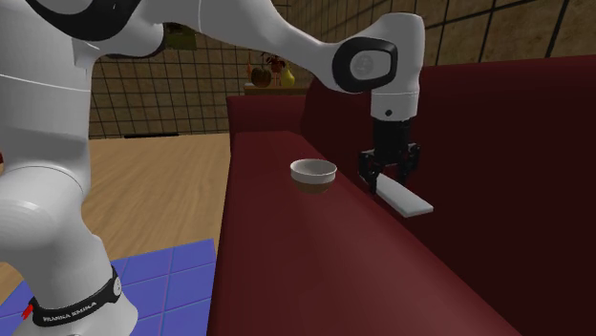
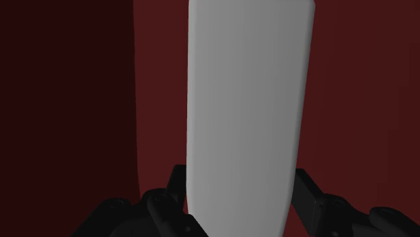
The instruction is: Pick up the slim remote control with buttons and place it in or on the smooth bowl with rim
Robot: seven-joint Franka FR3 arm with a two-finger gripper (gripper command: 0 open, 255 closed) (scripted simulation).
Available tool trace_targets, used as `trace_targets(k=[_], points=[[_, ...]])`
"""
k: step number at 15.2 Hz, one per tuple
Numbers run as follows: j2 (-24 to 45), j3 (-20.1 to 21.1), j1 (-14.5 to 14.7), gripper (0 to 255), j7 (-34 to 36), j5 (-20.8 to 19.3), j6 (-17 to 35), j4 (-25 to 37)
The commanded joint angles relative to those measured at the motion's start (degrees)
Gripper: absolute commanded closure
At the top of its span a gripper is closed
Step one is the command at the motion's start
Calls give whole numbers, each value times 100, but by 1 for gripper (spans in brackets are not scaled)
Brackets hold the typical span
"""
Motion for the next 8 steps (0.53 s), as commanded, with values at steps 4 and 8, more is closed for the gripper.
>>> trace_targets(k=[4,8], points=[[-110,-16,10,255,44,-54,-349,247],[-148,-25,6,255,63,-76,-604,467]])
